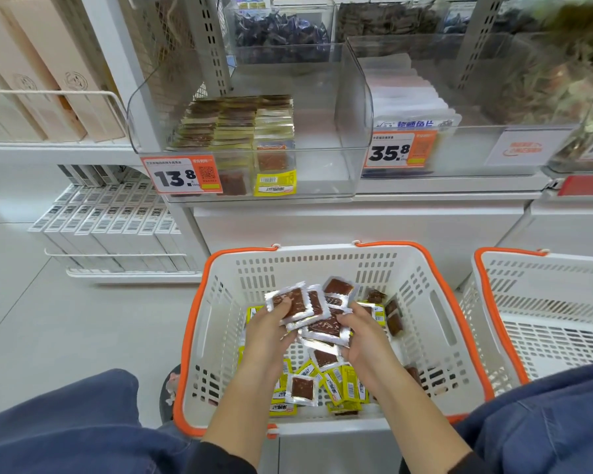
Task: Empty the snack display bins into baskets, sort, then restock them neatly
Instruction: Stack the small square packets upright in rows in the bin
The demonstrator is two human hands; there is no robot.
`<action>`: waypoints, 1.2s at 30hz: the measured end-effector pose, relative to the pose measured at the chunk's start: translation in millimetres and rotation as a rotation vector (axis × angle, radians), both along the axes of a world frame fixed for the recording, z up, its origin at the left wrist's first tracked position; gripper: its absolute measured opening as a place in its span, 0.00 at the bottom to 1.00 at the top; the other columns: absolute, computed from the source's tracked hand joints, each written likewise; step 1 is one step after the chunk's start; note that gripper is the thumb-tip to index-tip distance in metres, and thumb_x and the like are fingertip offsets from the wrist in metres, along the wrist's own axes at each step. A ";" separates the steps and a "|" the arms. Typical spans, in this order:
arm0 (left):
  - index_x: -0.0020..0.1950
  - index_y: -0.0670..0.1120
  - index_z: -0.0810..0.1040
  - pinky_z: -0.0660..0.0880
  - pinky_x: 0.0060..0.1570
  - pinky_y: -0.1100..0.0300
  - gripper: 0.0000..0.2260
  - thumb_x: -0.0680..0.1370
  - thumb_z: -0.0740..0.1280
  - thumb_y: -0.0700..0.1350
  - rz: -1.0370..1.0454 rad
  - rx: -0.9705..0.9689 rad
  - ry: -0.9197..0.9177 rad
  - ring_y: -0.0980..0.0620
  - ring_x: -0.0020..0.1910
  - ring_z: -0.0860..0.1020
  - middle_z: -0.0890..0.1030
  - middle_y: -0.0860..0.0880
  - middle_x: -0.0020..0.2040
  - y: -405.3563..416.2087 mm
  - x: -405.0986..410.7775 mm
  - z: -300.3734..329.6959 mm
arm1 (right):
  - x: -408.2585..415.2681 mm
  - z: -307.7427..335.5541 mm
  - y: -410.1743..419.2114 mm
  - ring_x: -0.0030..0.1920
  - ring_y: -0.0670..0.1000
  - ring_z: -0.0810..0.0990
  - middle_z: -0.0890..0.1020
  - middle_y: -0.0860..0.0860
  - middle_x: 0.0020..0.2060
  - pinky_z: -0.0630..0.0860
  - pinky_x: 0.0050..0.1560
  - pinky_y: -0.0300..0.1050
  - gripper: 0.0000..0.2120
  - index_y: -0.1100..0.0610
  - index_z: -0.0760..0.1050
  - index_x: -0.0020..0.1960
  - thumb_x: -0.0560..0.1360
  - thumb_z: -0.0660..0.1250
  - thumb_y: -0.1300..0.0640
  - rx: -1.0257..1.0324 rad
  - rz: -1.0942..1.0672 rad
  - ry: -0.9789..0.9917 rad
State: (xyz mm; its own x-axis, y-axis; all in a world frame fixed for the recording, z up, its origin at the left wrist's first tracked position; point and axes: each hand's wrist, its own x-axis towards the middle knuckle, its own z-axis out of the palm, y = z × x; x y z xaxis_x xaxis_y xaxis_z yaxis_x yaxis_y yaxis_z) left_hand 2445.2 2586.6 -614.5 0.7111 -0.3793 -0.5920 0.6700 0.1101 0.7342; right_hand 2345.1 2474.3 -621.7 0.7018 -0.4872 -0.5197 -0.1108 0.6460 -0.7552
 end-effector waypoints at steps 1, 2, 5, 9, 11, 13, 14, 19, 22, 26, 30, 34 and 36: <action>0.60 0.39 0.76 0.76 0.45 0.55 0.10 0.79 0.66 0.40 0.033 -0.023 0.018 0.42 0.55 0.78 0.80 0.41 0.52 2.6 3.8 0.3 | 0.5 -2.8 -1.6 0.49 0.51 0.78 0.78 0.52 0.52 0.75 0.31 0.39 0.15 0.52 0.74 0.62 0.79 0.59 0.65 -0.002 -0.009 0.010; 0.60 0.37 0.75 0.77 0.46 0.54 0.10 0.79 0.65 0.39 0.049 -0.047 0.043 0.41 0.56 0.77 0.79 0.40 0.53 5.3 8.3 -0.6 | 1.1 -4.5 -2.6 0.54 0.53 0.77 0.77 0.51 0.55 0.76 0.37 0.43 0.17 0.52 0.72 0.65 0.79 0.60 0.64 0.004 -0.022 0.018; 0.57 0.36 0.76 0.76 0.47 0.56 0.08 0.78 0.65 0.35 -0.005 -0.108 0.111 0.43 0.51 0.79 0.79 0.41 0.50 10.7 14.4 1.3 | 0.4 -6.1 -2.4 0.67 0.57 0.71 0.73 0.54 0.66 0.70 0.61 0.57 0.22 0.51 0.68 0.70 0.77 0.64 0.61 -0.008 -0.059 0.022; 0.56 0.35 0.77 0.76 0.45 0.59 0.08 0.78 0.64 0.33 -0.202 -0.030 0.001 0.48 0.43 0.81 0.82 0.41 0.47 3.7 3.0 3.7 | -1.6 -4.3 3.2 0.65 0.53 0.74 0.74 0.50 0.67 0.71 0.52 0.50 0.26 0.51 0.65 0.72 0.77 0.67 0.60 -0.072 -0.054 -0.002; 0.61 0.36 0.76 0.77 0.44 0.59 0.12 0.78 0.65 0.35 -0.276 -0.002 -0.019 0.48 0.44 0.81 0.82 0.41 0.49 -0.9 -4.6 0.6 | -3.2 -3.3 5.8 0.57 0.46 0.79 0.79 0.46 0.61 0.72 0.46 0.44 0.22 0.51 0.68 0.69 0.77 0.66 0.62 -0.092 -0.020 -0.040; 0.66 0.39 0.73 0.78 0.41 0.58 0.17 0.77 0.68 0.37 -0.302 0.020 0.005 0.48 0.45 0.82 0.83 0.42 0.50 -3.0 -9.7 -0.7 | -3.8 -2.9 8.4 0.47 0.44 0.82 0.83 0.45 0.52 0.74 0.39 0.40 0.16 0.52 0.73 0.63 0.77 0.65 0.64 -0.122 -0.030 -0.066; 0.67 0.39 0.72 0.79 0.41 0.58 0.19 0.77 0.69 0.37 -0.301 0.027 0.017 0.47 0.47 0.82 0.83 0.42 0.52 -3.1 -10.3 -1.0 | -4.2 -2.9 9.3 0.48 0.46 0.83 0.84 0.46 0.51 0.75 0.38 0.40 0.15 0.53 0.73 0.62 0.77 0.66 0.63 -0.122 -0.054 -0.053; 0.69 0.36 0.71 0.80 0.44 0.58 0.23 0.75 0.71 0.36 -0.308 0.035 0.015 0.44 0.54 0.82 0.82 0.39 0.57 -1.5 -7.9 -1.5 | -2.8 -2.1 8.5 0.56 0.55 0.79 0.82 0.52 0.55 0.72 0.48 0.50 0.12 0.51 0.74 0.61 0.78 0.64 0.56 -0.091 -0.143 0.038; 0.66 0.38 0.73 0.80 0.45 0.56 0.19 0.76 0.70 0.37 -0.262 0.017 0.016 0.45 0.52 0.82 0.83 0.43 0.53 1.2 -6.4 -0.1 | -1.6 -2.1 9.7 0.57 0.56 0.79 0.82 0.52 0.55 0.73 0.52 0.52 0.14 0.52 0.73 0.63 0.78 0.64 0.60 -0.095 -0.181 0.041; 0.58 0.40 0.76 0.79 0.46 0.55 0.10 0.77 0.68 0.36 -0.228 -0.041 0.040 0.48 0.46 0.81 0.82 0.42 0.49 6.2 -2.5 1.5 | -2.5 -0.8 9.0 0.55 0.58 0.79 0.80 0.58 0.56 0.74 0.51 0.53 0.15 0.53 0.73 0.62 0.77 0.66 0.62 -0.104 -0.229 0.034; 0.62 0.40 0.75 0.80 0.42 0.57 0.13 0.77 0.68 0.37 -0.341 0.003 0.004 0.48 0.44 0.82 0.84 0.42 0.48 3.3 -8.3 2.4 | -3.6 2.7 10.3 0.43 0.53 0.81 0.83 0.54 0.46 0.75 0.37 0.45 0.15 0.55 0.73 0.59 0.76 0.64 0.69 -0.137 -0.240 -0.020; 0.49 0.43 0.77 0.80 0.47 0.56 0.04 0.77 0.67 0.36 -0.396 -0.030 0.050 0.49 0.41 0.82 0.85 0.45 0.40 -1.3 -18.8 6.1 | -2.1 5.4 13.5 0.41 0.51 0.81 0.83 0.53 0.46 0.74 0.37 0.45 0.12 0.55 0.75 0.56 0.76 0.64 0.66 -0.122 -0.265 -0.010; 0.54 0.42 0.76 0.79 0.46 0.58 0.08 0.77 0.68 0.34 -0.385 -0.031 0.073 0.50 0.43 0.82 0.85 0.46 0.44 0.3 -16.0 5.8 | -2.9 6.1 12.4 0.44 0.49 0.79 0.81 0.51 0.49 0.72 0.39 0.44 0.06 0.52 0.75 0.54 0.79 0.64 0.60 -0.080 -0.279 0.011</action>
State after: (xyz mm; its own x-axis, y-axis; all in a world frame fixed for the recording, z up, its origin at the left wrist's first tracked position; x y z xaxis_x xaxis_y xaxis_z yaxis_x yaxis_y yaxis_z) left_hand 2429.1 2586.8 -608.7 0.4695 -0.6285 -0.6201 0.7170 -0.1386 0.6832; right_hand 2342.2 2486.7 -615.5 0.5297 -0.7003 -0.4785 0.0540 0.5908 -0.8050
